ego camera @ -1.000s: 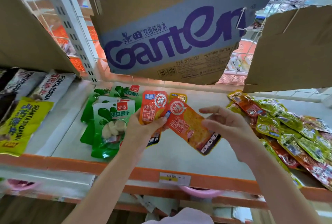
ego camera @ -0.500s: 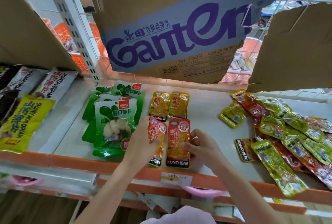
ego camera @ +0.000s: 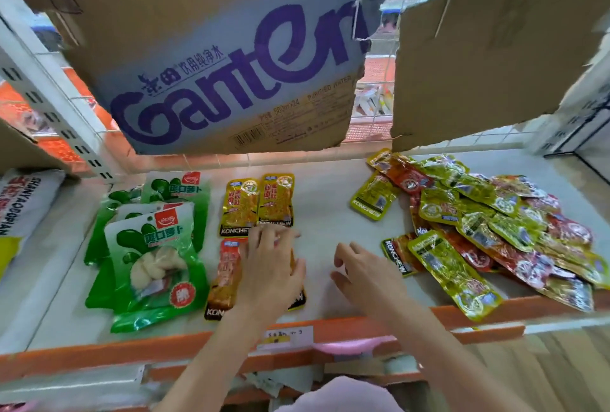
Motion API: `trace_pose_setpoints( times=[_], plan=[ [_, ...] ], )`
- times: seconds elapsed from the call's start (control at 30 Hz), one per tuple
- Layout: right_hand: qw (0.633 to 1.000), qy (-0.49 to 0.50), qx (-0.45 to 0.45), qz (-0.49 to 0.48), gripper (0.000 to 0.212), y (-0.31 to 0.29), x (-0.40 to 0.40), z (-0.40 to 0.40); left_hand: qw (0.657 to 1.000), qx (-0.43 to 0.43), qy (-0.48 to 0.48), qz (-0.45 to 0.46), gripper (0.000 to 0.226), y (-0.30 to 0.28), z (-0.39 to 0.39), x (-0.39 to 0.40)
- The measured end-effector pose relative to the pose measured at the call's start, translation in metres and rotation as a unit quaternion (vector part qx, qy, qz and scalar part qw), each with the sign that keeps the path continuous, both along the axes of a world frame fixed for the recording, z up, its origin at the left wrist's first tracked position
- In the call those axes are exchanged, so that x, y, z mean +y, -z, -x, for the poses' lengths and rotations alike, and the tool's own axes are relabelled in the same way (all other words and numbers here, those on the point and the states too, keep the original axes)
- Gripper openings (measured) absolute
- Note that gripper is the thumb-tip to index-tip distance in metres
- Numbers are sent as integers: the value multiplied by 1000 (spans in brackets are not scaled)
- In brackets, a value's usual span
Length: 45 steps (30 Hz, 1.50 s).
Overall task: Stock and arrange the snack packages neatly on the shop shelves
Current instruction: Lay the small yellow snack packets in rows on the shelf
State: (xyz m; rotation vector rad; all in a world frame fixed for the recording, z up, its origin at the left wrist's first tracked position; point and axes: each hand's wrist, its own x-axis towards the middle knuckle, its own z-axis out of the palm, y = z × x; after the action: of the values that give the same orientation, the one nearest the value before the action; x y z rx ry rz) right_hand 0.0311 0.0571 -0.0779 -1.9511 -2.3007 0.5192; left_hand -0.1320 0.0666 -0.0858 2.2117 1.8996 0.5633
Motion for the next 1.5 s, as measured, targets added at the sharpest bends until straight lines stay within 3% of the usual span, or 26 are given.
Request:
trace_pose_setpoints(
  times=[0.3,0.4,0.5,0.6,0.7,0.8,0.9,1.0,1.13,1.23,1.37,1.5],
  plan=[
    [990,123,5,-70,24,-2,-25,-100,987,-4,157,31,39,5,-98,12],
    [978,188,-38,-84,40,0,-31,-130,980,19,192,37,42,5,-121,17],
    [970,236,-47,-37,55,4,-34,-145,977,58,201,50,52,9,-139,21],
    [965,260,-11,-24,58,7,-34,-142,976,74,193,63,58,12,-148,24],
    [965,261,15,-17,51,8,-31,-140,976,38,160,144,67,9,-153,34],
    [964,262,44,5,45,6,-29,-145,966,0,158,202,44,2,-154,41],
    [952,274,132,27,44,7,-28,-156,964,-42,172,199,37,-5,-141,39],
    [916,303,263,19,38,7,-31,-165,951,-135,162,228,27,-17,-119,34],
    [879,296,373,-17,33,-3,-30,-156,894,-325,148,269,23,-44,-89,21],
    [814,258,521,-20,27,-24,-22,-134,861,-432,109,247,21,-60,-74,15],
    [714,191,673,-17,27,-58,-14,-107,806,-534,107,232,37,-70,-63,13],
    [695,140,705,-6,30,-76,-9,-89,783,-583,100,190,41,-71,-56,12]
  ],
)
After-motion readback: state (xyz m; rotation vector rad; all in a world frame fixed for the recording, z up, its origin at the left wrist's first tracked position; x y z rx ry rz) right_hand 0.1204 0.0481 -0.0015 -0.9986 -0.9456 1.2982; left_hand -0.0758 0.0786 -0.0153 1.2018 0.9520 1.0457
